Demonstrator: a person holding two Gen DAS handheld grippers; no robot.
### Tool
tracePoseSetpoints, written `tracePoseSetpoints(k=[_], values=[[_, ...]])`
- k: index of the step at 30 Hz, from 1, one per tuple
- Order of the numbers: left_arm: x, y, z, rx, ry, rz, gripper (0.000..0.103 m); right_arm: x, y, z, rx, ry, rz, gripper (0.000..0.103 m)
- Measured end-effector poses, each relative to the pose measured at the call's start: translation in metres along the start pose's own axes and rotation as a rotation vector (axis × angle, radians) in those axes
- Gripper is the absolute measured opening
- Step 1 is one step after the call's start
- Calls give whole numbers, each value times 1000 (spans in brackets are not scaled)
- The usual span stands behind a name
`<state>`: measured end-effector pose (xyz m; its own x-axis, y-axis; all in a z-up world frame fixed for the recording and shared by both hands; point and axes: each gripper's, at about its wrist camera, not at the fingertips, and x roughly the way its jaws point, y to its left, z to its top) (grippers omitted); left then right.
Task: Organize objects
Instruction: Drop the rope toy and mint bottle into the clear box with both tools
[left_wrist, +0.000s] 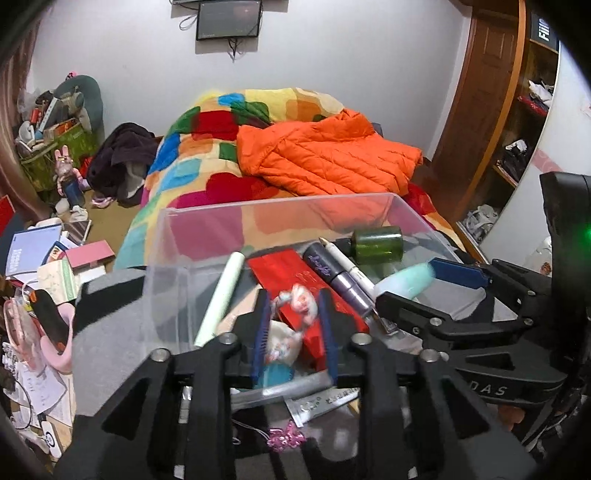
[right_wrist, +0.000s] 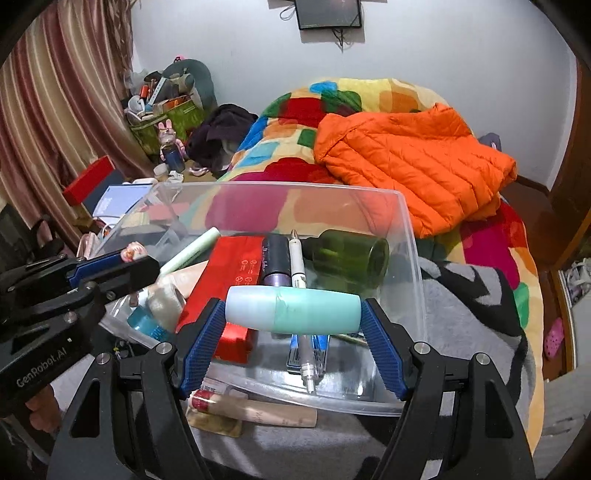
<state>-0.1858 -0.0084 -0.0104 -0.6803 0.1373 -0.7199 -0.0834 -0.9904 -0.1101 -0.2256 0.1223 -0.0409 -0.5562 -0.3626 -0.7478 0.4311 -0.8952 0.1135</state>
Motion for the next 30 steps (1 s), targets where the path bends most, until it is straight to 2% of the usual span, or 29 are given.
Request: tracePoseSetpoints(k=[5,7,9,12,15,22,23,25,26,30], values=[[-15,-2,-1,11,-28,4,48,-9,2,-1,-21,-4,9,73],[-26,-2,-3,13,-48,12,62,-16,4,-2,-30,-13,10,73],[-40,-2,-6,23,-82,29,67,-24,5,-5,-35,-26,10,73],[-56,-1,-13,34,-105,38,80,-40,5,-11,-34,-51,26,73],[-63,0,-24,45,-97,40,87,-54,5,-19,-35,-64,45,75],[-51,7,-65,63,1,78,86,-58,12,-45,-55,-40,31,79],[-47,9,-71,49,17,82,83,-56,12,-51,-51,-31,35,79],[-39,10,-79,41,59,64,63,-52,14,-61,-40,-18,43,79],[-35,10,-82,44,84,50,60,-49,15,-67,-38,-6,50,79],[-28,8,-88,42,102,35,58,-35,25,-80,-54,35,54,77]])
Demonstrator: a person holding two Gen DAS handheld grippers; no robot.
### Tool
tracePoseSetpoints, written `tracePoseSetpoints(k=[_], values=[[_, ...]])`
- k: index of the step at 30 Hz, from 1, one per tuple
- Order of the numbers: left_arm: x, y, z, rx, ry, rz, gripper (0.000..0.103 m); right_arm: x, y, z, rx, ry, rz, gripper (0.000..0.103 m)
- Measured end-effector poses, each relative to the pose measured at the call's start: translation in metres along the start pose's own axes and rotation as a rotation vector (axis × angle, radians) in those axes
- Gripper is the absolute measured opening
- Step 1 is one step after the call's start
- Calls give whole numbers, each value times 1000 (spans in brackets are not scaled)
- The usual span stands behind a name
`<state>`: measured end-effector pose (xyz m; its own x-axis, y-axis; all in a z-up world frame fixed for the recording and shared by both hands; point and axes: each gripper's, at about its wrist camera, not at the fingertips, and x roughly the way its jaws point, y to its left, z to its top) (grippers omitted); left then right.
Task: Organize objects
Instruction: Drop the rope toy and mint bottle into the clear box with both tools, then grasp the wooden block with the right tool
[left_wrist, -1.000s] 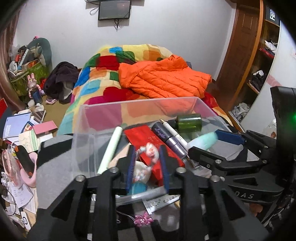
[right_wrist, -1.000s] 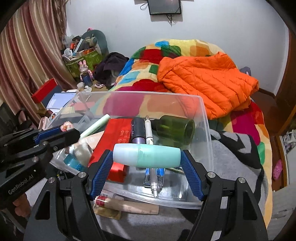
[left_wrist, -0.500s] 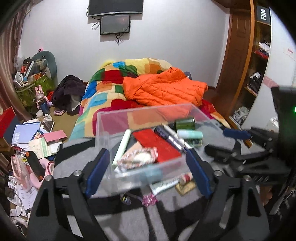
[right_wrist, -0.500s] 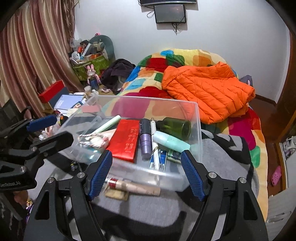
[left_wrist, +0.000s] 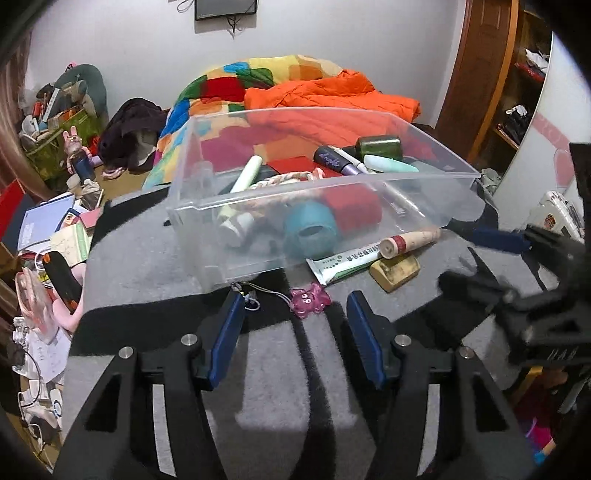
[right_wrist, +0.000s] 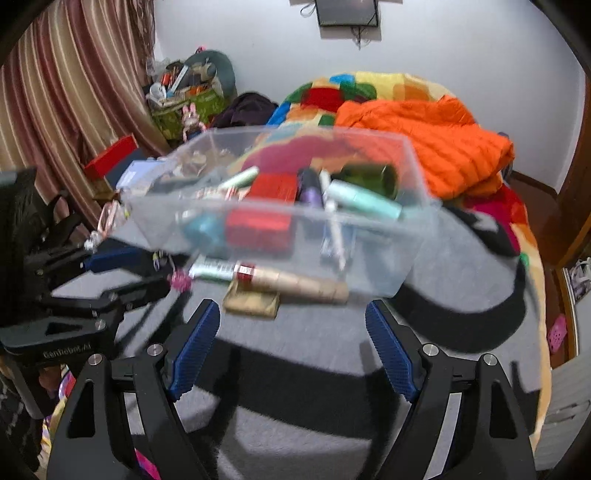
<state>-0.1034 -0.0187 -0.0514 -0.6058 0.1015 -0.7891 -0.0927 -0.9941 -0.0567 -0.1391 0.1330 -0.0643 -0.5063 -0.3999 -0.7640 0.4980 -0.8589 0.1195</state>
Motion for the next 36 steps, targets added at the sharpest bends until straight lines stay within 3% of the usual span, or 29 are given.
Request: tracePoseSetpoints(k=[3,7,10,14,17,28,36], values=[[4,-4,3,1,10,-29,56,7,9,-2,-25,14,18,72],[16,-6,7,5,54,-17,40,20,16,0,-58,45,19,60],[23,-2,9,-15,84,-59,37,34,19,1,-42,85,21,47],[27,-5,9,2,87,-53,33,34,28,4,-62,71,-11,45],[28,-3,9,3,75,-37,29,39,32,6,-66,84,-35,38],[3,6,-16,-55,15,-40,28,24,29,-6,-52,54,-21,38],[-30,8,-18,-85,-68,3,28,-5,24,-10,-23,-1,2,38]])
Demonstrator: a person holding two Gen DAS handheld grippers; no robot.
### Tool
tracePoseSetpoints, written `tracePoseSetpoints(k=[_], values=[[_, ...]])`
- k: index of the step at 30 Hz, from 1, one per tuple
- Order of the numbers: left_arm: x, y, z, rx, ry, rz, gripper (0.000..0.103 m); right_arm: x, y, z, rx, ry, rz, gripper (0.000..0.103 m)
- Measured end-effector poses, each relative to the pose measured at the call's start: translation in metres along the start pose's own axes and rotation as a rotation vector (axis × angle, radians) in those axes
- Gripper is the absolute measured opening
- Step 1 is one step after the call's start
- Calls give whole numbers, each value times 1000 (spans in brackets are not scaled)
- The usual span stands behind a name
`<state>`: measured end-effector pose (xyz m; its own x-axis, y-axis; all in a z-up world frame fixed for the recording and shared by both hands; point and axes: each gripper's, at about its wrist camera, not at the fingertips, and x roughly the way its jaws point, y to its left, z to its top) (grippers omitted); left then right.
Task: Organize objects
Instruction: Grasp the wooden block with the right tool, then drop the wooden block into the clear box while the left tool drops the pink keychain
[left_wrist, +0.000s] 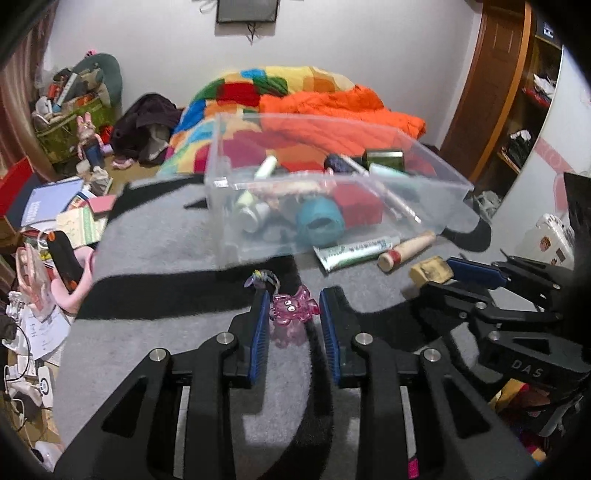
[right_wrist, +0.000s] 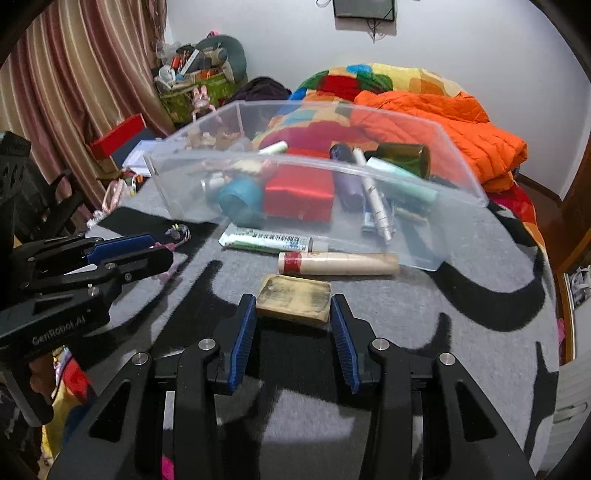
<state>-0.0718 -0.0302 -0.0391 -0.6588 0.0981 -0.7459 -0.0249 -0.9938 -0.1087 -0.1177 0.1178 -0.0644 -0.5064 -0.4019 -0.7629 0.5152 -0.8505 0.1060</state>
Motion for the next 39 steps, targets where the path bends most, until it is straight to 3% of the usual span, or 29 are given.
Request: tracePoseSetpoints(k=[11,24,30,36,39], values=[[-52,-7,33,2,-166,-4,28,-48,-19,28,48,-150,-19,38],[-74,-11,88,12,-312,3,28,-71,-21,72,37,-276,-40,38],[-50,-14,104,15,-285,17,28,-52,-24,87,51,-252,-25,38],[-5,-11,104,-1,-183,-9,28,-10,-35,90,89,-136,12,38],[16,-10,101,3,-134,-15,28,9,-36,88,70,-94,-14,38]])
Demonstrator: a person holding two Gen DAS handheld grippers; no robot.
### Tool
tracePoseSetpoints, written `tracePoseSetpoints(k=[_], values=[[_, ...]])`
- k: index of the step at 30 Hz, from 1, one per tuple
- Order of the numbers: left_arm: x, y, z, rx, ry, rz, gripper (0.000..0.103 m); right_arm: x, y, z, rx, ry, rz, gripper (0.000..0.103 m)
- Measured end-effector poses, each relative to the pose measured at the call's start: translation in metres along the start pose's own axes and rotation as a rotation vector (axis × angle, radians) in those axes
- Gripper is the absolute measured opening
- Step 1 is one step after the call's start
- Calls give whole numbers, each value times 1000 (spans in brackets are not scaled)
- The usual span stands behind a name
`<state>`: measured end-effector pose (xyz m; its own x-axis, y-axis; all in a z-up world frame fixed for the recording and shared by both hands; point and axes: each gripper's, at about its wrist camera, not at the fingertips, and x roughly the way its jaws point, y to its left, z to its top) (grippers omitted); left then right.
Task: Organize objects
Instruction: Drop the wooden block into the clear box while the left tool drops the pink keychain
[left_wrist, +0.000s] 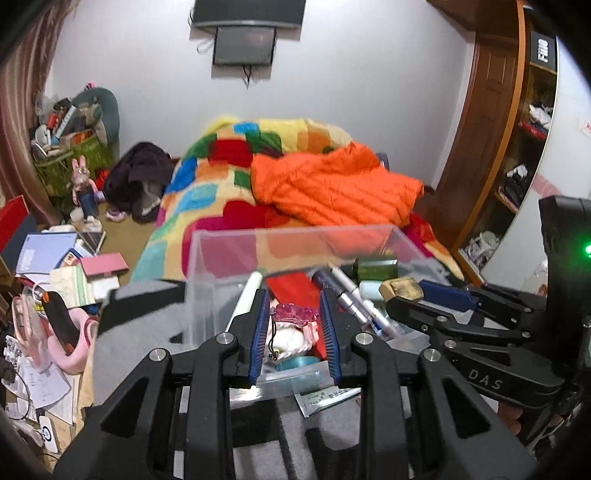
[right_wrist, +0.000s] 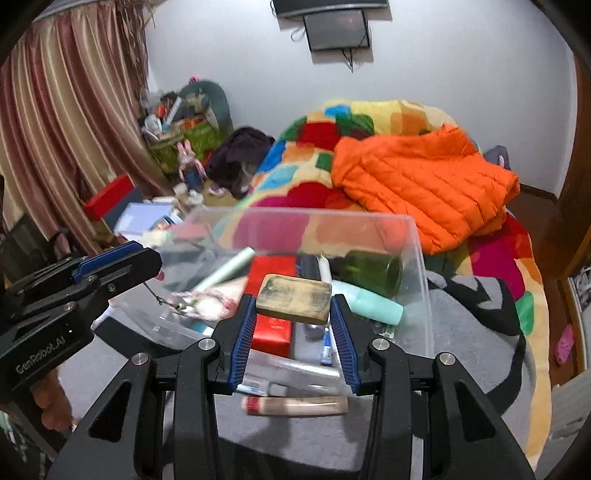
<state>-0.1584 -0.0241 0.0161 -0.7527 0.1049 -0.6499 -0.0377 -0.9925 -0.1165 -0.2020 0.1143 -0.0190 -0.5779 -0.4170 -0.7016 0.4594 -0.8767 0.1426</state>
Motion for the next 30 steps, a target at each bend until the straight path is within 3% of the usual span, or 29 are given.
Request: tracePoseSetpoints(k=[8,10,12,13,20,23,27,29,30], values=[[27,4,-12,-22,85,-26,29,16,-7,-5,-11,39,7,38],[23,0,-13,-5,79,-26,38,12,-5,-4,-34,37,20,39],[17,-4,-15,14,58,-17,47,6,-3,-4,-44,23,27,52],[12,-6,-15,22,45,-6,50,1,-2,-5,-50,7,18,54],[-18,-10,-25,43,11,-27,64,-35,2,-18,-108,-44,15,55],[-24,-14,-37,57,24,-53,70,-44,-5,-33,-118,-46,-13,67],[-15,-23,-59,85,65,-45,69,-32,-21,-57,-89,33,-32,71],[-4,-28,-70,102,107,-50,51,-20,-27,-66,-74,84,-22,71],[1,-31,-73,105,130,-53,35,-16,-30,-70,-64,99,-20,71]])
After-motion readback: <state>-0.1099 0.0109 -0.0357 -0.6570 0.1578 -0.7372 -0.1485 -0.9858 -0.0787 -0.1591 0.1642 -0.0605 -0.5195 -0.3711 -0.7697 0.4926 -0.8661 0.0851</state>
